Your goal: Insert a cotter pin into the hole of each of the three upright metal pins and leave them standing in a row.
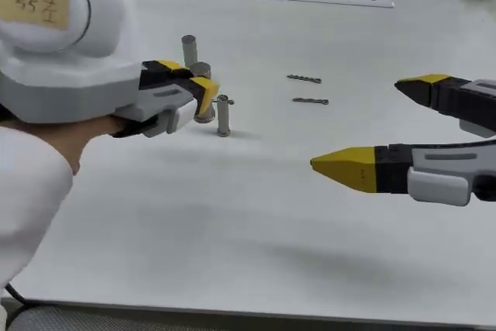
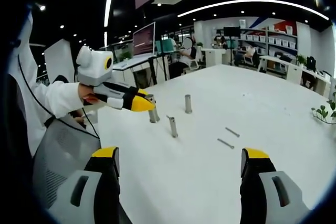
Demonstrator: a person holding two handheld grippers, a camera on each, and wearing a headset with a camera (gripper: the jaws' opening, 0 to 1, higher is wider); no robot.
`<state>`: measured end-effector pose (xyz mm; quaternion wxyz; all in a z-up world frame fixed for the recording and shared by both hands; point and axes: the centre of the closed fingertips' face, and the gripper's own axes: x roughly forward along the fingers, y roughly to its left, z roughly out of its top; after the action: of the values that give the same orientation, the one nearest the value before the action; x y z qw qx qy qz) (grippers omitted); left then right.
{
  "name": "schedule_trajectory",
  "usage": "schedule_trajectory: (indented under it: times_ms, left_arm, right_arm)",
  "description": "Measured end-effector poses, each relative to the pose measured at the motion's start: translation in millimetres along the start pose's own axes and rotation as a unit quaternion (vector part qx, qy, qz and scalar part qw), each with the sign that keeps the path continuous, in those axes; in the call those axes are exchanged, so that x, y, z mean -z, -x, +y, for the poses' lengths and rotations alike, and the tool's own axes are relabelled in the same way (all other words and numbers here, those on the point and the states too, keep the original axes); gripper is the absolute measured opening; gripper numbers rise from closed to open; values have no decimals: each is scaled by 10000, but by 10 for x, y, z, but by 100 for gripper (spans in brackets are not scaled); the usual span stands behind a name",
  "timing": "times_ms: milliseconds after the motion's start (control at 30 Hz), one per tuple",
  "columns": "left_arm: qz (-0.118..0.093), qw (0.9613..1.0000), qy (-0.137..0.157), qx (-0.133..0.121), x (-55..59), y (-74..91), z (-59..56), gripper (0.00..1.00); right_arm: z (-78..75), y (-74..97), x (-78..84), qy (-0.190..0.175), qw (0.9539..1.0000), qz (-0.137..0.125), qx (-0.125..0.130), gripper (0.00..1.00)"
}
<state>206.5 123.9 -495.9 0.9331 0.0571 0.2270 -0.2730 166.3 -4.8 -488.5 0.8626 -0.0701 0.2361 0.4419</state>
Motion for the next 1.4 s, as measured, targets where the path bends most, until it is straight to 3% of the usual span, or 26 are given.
schedule_trajectory:
  times_ms: [133, 200, 633, 967, 1400]
  left_arm:
    - [141, 9999, -61, 31, 55, -90, -31, 9]
    - [171, 9998, -21, 67, 70, -144, -121, 9]
    - [557, 9982, -80, 187, 366, -333, -195, 9]
    - [655, 9976, -109, 191, 437, -414, -247, 9]
    - [753, 9970, 59, 139, 526, -471, -246, 9]
  right_arm:
    - [9, 9, 37, -12, 10000, 32, -28, 94]
    - [-7, 10, 50, -47, 10000, 30, -11, 95]
    - [-9, 35, 112, -79, 9999, 90, -45, 94]
    - [-15, 26, 151, -93, 9998, 152, -79, 94]
    - [-44, 28, 189, -122, 9997, 204, -66, 94]
